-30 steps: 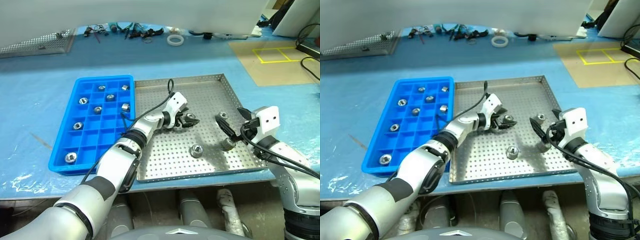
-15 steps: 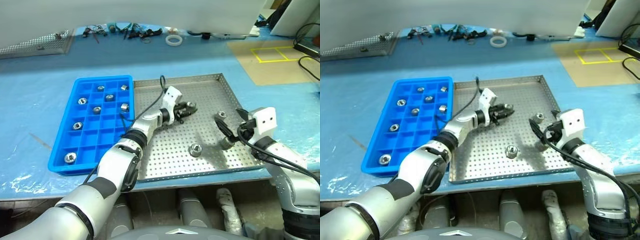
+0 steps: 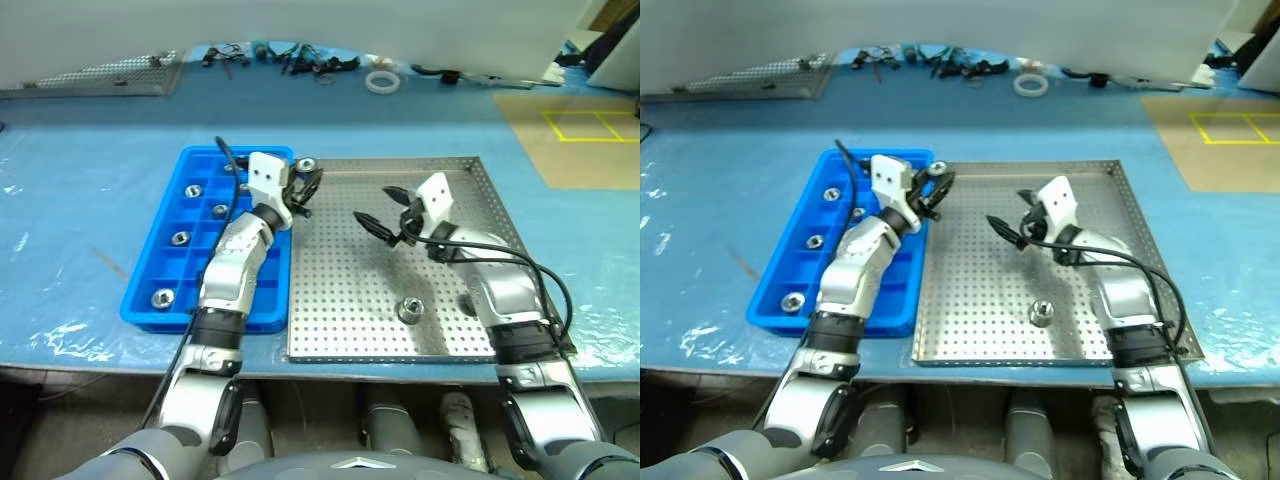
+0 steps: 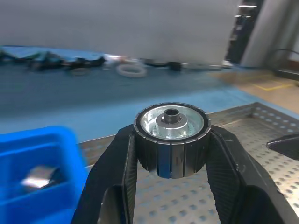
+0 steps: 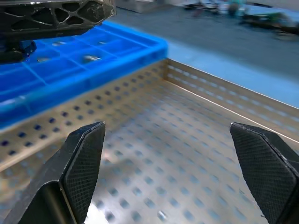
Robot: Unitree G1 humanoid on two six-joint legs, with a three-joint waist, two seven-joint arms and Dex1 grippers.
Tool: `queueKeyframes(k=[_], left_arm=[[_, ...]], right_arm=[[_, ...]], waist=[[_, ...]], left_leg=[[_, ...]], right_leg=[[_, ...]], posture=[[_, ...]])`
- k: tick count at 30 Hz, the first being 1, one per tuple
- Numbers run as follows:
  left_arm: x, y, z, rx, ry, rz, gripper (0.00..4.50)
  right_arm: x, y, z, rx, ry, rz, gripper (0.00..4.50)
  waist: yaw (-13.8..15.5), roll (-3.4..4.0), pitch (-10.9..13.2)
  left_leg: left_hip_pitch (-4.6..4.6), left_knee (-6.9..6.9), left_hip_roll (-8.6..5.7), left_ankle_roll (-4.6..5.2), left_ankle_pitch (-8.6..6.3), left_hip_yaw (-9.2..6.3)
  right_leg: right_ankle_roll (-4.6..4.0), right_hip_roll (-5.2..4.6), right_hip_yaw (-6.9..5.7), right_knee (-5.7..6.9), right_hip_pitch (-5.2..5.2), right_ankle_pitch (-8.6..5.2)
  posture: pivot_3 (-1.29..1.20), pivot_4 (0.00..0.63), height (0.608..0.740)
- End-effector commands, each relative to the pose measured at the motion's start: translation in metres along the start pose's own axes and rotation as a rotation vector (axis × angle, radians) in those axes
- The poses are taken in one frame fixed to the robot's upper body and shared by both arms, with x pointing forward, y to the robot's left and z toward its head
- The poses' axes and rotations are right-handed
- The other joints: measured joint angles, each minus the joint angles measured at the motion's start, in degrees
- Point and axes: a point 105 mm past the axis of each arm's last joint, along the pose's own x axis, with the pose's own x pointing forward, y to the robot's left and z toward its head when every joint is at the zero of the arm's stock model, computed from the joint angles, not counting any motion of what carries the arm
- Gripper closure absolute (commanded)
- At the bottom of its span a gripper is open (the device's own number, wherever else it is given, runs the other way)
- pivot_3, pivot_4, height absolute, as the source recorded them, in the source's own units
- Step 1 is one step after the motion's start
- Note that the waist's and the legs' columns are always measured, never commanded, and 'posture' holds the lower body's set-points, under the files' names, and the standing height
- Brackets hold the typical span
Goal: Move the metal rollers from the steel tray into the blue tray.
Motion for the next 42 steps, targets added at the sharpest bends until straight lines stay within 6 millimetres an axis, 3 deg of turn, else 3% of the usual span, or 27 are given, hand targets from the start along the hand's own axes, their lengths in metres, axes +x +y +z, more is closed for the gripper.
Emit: queueKeyframes(k=[1,5,14,28,31,36,38,42], left_arm=[[-0.013,0.008,0.017,0.055,-0.025,0.067,2.82],[-0.033,0.018,0.014,0.098,0.018,0.136,2.82],[-0.083,0.041,-0.006,0.145,0.151,0.325,2.82],[-0.134,0.048,-0.017,0.145,0.254,0.489,2.82],[-0.137,0.050,-0.022,0.138,0.277,0.499,2.82],[-0.126,0.045,-0.034,0.071,0.301,0.423,1.18],[-0.111,0.034,-0.028,0.014,0.249,0.319,0.51],[-0.079,0.006,-0.005,-0.018,0.136,0.033,0.51]], right_arm=[[0.012,0.008,0.005,-0.038,-0.025,0.078,0.00],[0.023,0.011,0.005,-0.034,-0.035,0.120,0.00],[0.039,0.022,-0.001,-0.031,-0.032,0.197,0.00],[0.048,0.026,-0.015,-0.041,0.001,0.233,0.00],[0.048,0.027,-0.017,-0.043,0.006,0.233,0.00],[0.046,0.024,-0.014,-0.042,-0.004,0.216,0.00],[0.043,0.019,-0.013,-0.033,-0.008,0.194,0.00],[0.032,0.009,-0.010,-0.006,-0.022,0.146,0.00]], waist=[[1.13,0.00,0.00],[2.50,0.00,0.00],[2.63,0.00,0.00],[4.61,-0.01,0.00],[5.11,-0.01,0.00],[5.20,-0.01,0.00],[5.26,-0.01,0.00],[5.30,-0.01,0.00]], left_leg=[[0.01,0.03,0.00,0.00,0.00,0.00],[0.01,0.03,-0.01,-0.09,0.04,-0.04],[-0.01,-0.12,0.04,-0.23,0.12,-0.13],[-0.03,-0.16,0.05,-0.29,0.15,-0.21],[-0.02,-0.16,0.05,-0.30,0.15,-0.23],[0.00,-0.18,0.06,-0.34,0.18,-0.25],[0.00,-0.18,0.06,-0.37,0.20,-0.26],[-0.01,-0.16,0.05,-0.41,0.23,-0.27]], right_leg=[[0.00,-0.01,0.00,0.01,0.02,0.00],[0.00,-0.04,-0.05,0.07,0.03,0.01],[0.01,0.01,-0.16,0.09,-0.04,0.00],[0.01,0.02,-0.22,0.08,-0.04,0.00],[0.02,0.02,-0.22,0.09,-0.04,-0.01],[0.02,0.05,-0.23,0.09,-0.05,-0.01],[0.02,0.05,-0.22,0.11,-0.05,0.00],[0.01,0.05,-0.22,0.17,-0.06,0.00]], posture=[[0.10,0.150,0.740],[0.15,0.150,0.740],[0.21,0.150,0.740],[0.31,0.150,0.740],[0.31,0.150,0.740],[0.29,0.150,0.740],[0.26,0.150,0.740],[0.18,0.150,0.740]])
